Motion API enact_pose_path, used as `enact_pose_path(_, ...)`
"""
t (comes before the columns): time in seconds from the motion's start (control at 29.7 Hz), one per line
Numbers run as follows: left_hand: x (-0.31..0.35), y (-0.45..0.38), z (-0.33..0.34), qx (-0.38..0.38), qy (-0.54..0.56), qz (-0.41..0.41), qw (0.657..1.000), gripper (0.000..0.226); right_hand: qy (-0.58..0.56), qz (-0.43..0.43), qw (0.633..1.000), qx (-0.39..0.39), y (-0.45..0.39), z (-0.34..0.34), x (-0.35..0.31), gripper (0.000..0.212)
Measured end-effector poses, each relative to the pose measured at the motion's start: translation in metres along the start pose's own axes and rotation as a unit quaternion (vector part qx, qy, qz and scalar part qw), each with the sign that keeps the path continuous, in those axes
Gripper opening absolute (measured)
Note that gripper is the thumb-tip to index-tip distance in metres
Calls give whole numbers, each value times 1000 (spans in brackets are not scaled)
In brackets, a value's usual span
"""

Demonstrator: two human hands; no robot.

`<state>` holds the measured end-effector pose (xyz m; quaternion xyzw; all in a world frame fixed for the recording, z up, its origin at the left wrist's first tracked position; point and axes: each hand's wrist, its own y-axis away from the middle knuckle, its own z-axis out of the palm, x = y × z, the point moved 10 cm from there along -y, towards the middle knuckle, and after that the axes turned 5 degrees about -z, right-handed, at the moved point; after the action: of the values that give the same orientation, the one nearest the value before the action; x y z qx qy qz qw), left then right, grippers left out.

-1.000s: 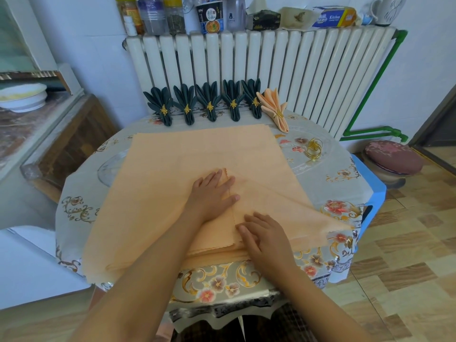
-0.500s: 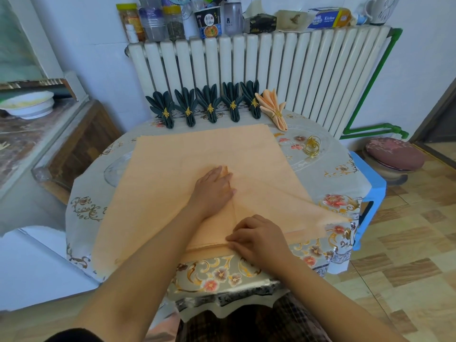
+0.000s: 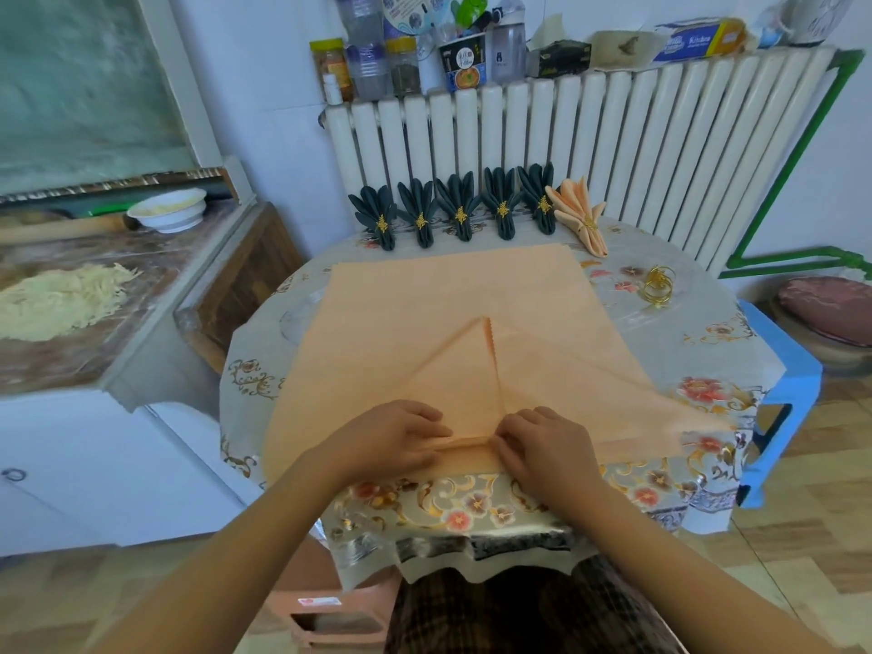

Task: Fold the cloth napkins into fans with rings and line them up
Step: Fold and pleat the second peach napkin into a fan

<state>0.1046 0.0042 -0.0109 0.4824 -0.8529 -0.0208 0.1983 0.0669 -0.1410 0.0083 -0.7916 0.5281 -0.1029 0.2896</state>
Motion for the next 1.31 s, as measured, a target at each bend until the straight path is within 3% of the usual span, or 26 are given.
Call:
enact_pose_path(0.13, -17, 7, -10, -16, -9, -27, 999, 45, 5, 0, 1000, -16, 0, 4, 0, 12)
enact_pose_path(0.37, -44, 14, -38, -65, -89, -98, 989, 71, 6, -4, 1000, -3, 1, 0, -3, 12)
enact_pose_path(0.54, -48, 6, -78, -37, -97, -77, 992, 47, 12, -4, 1000, 7, 1, -1, -6, 15)
enact_pose_path(0.71, -47, -13, -133, 89, 59, -83, 991, 19, 17, -3, 1000, 19, 5, -1, -7, 28)
enact_pose_path(0.94, -47, -72, -138, 181, 322, -120, 922, 17, 1, 18, 999, 32, 4, -3, -3, 28)
enact_pose_path(1.31, -42, -171, -58, 204, 348, -172, 899, 25, 14, 57, 998, 35, 5, 5, 5, 23)
